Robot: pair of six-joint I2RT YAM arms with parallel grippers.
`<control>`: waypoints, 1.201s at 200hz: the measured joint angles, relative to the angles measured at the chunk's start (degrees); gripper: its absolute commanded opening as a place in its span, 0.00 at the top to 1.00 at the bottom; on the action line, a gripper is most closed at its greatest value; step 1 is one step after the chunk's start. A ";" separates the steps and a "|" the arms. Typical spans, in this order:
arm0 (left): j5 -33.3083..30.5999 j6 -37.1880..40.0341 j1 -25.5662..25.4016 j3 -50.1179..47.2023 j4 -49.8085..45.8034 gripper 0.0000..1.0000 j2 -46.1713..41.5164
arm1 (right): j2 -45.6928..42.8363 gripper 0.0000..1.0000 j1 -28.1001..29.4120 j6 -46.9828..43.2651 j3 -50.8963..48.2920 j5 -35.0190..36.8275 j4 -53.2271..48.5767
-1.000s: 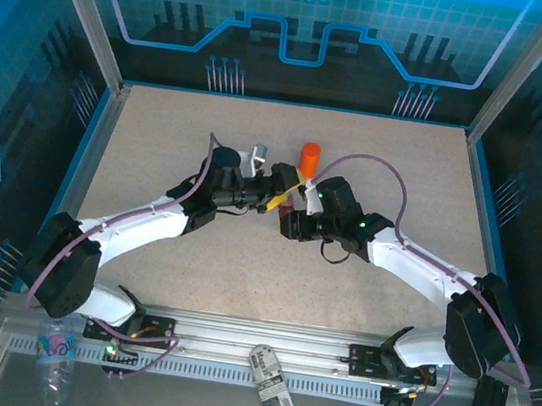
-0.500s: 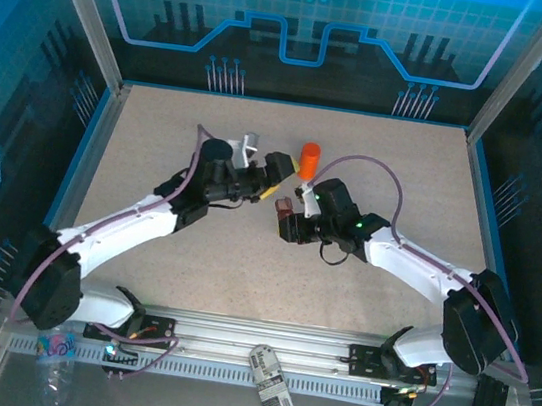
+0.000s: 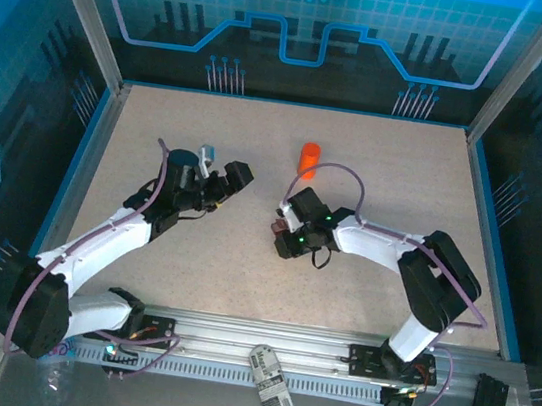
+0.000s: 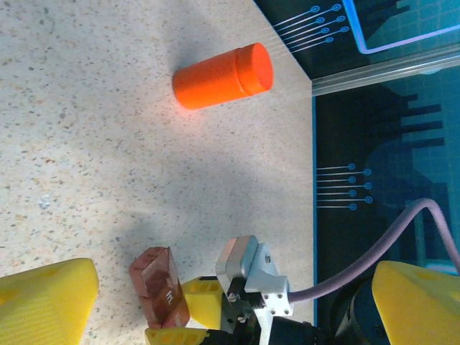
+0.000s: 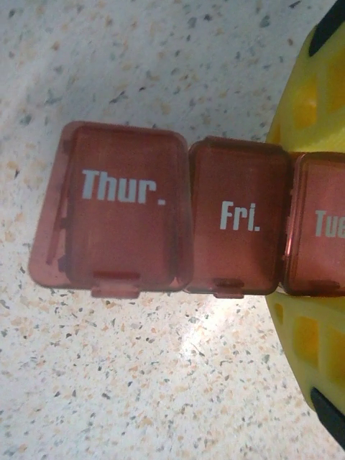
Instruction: Sort the pills into containers
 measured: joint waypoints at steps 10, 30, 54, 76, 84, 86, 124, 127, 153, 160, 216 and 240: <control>0.00 0.31 -0.02 -0.22 -0.26 0.01 0.02 | 0.96 0.61 0.90 -1.03 0.74 1.27 -0.33; 0.02 0.85 -0.02 -0.37 -0.26 0.01 0.07 | 2.47 0.56 2.08 -2.75 1.55 3.80 -1.01; 0.02 0.85 -0.02 -0.37 -0.20 0.01 0.55 | 3.80 0.48 2.16 -3.87 1.66 5.49 -1.73; 0.04 0.85 -0.02 -0.37 -0.20 0.01 1.49 | 3.93 0.35 2.16 -4.33 1.66 6.49 -2.03; 0.04 0.85 -0.02 -0.37 -0.20 0.01 1.68 | 3.93 0.30 2.16 -4.26 1.66 6.73 -2.05; 0.04 0.85 -0.02 -0.37 -0.20 0.01 1.75 | 3.93 0.29 2.16 -4.31 1.66 6.75 -2.05; 0.07 0.85 -0.02 -0.37 -0.20 0.01 2.19 | 3.65 0.22 2.16 -3.89 1.64 8.20 -2.82; 0.07 0.85 -0.02 -0.37 -0.17 0.01 2.25 | 3.58 0.22 2.16 -3.74 1.62 8.26 -2.89; 0.28 0.85 -0.02 -0.37 -0.15 0.01 2.73 | 2.01 0.22 2.10 -2.91 0.44 8.79 -3.13; 0.48 0.85 -0.02 -0.37 -0.17 0.01 2.91 | 1.62 0.22 2.01 -2.67 0.09 8.94 -3.17; 1.33 0.83 -0.02 -0.37 -0.15 0.01 3.91 | 0.52 0.22 0.11 -1.18 -1.57 9.07 -3.39; 1.55 0.83 -0.02 -0.37 -0.13 0.01 4.00 | 0.42 0.22 -0.50 -1.14 -1.75 9.07 -3.39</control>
